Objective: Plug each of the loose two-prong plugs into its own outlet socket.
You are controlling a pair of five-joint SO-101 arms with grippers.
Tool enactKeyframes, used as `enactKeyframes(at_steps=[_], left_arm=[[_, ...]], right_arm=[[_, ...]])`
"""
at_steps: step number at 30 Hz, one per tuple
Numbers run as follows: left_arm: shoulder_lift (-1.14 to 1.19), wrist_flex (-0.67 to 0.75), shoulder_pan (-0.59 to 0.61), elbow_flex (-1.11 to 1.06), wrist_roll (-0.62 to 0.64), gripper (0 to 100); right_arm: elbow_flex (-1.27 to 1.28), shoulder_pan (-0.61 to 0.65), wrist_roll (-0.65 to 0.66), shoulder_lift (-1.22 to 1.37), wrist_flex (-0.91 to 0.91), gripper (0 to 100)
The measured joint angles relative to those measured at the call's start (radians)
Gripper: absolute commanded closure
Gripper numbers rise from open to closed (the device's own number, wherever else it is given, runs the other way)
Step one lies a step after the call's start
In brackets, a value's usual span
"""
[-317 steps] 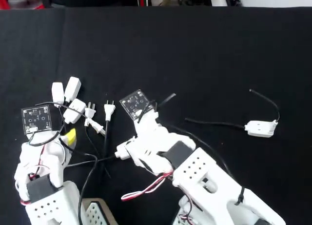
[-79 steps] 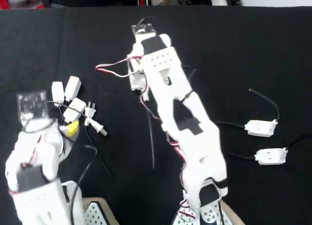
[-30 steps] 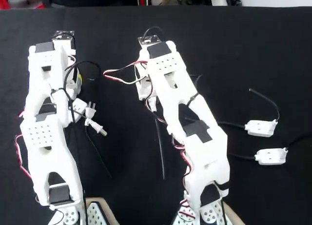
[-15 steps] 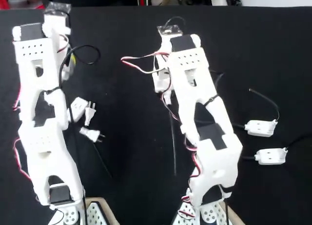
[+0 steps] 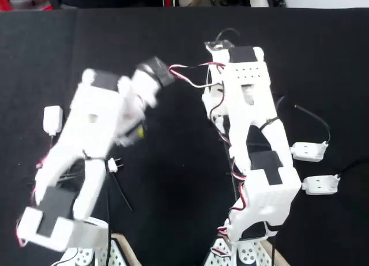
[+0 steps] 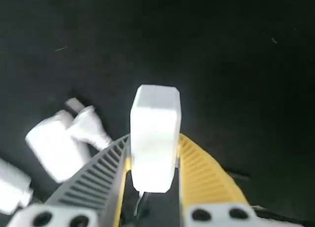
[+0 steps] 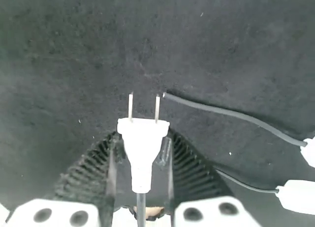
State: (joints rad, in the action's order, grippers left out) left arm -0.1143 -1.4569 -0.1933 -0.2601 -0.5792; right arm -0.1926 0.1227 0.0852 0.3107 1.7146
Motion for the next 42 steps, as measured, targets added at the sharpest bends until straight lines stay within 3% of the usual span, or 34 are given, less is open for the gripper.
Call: enactKeyframes(at_steps=[8,12,16,21,25,32,36,42], left_arm=[[-0.086,0.506,-0.083,-0.508,-0.193,96],[-0.091,0.606,-0.097,-0.566,-0.233,83],[-0.109,0.624,-0.1,-0.588,-0.222,73],[-0.11,0.526,-0.118,-0.572,-0.206,73],[-0.187,0.451,-0.138,-0.554,-0.117,73],[-0.491,0.523,-0.078,-0.66,-0.071,73],[-0.595,0.575,-0.043,-0.769,-0.114,73],[-0.775,0.361,-0.081,-0.819,-0.278,73]], right_arm=[[0.069,0.0,0.002,0.0,-0.06,98.7],[0.075,0.0,0.002,0.0,-0.068,98.7],[0.075,0.0,0.002,0.0,-0.069,98.7],[0.075,0.0,0.002,0.0,-0.069,98.7],[0.075,0.002,0.003,0.0,-0.069,98.7],[0.075,0.002,0.003,0.0,-0.069,98.7],[0.075,0.002,0.003,0.0,-0.069,98.7],[0.075,0.002,0.003,0.0,-0.069,98.7]])
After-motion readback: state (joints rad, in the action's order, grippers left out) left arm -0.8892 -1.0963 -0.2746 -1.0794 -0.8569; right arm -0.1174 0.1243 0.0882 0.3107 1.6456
